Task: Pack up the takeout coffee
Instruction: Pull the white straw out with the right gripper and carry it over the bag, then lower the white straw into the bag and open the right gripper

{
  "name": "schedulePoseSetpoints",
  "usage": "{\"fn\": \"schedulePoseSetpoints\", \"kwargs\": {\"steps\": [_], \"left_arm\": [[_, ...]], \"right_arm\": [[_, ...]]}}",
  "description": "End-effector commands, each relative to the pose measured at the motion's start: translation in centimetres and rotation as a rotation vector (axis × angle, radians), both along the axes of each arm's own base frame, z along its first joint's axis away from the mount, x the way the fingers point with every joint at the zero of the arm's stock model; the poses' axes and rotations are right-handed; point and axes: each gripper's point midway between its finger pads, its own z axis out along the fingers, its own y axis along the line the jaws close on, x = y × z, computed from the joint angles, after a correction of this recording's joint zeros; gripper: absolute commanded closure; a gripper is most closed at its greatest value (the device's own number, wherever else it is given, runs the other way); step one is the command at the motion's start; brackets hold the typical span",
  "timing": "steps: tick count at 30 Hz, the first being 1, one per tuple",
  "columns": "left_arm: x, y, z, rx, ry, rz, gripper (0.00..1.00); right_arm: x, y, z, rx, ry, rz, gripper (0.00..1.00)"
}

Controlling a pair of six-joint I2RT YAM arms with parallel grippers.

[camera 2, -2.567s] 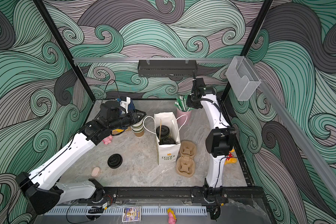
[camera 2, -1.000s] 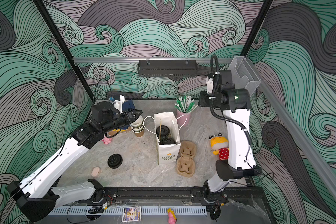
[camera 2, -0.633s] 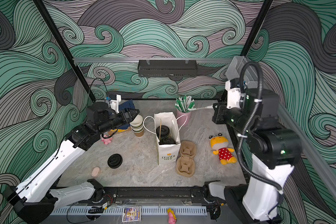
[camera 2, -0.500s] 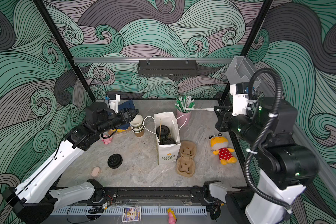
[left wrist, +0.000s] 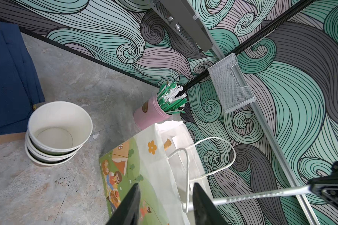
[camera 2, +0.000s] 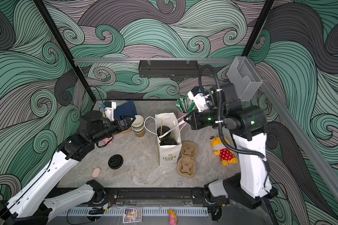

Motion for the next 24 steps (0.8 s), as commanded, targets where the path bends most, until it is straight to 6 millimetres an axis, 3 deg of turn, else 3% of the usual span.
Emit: {"fn": "schedulePoseSetpoints", "kwargs": {"steps": [1, 7, 16, 24], "left_arm": [[-0.2, 1.1, -0.3, 0.01, 0.01, 0.041, 0.54], [-0.3, 1.3, -0.4, 0.013, 0.011, 0.053, 0.54], [-0.1, 1.3, -0.8, 0.014, 0.02, 0.057, 0.54], [-0.6, 2.0, -1.1, 0.017, 0.027, 0.081, 0.54]], "right_arm": [[-0.3, -0.8, -3.1, -0.181, 0.05, 0.021, 1.0], [1.2, 1.8, -4.5, -0.206, 0.091, 0.079, 1.0], [4.3, 6.2, -9.3, -0.263, 0.242, 0.124, 1.0], [7.1, 7.9, -12.9, -0.33, 0.305, 0.118, 1.0]]}}
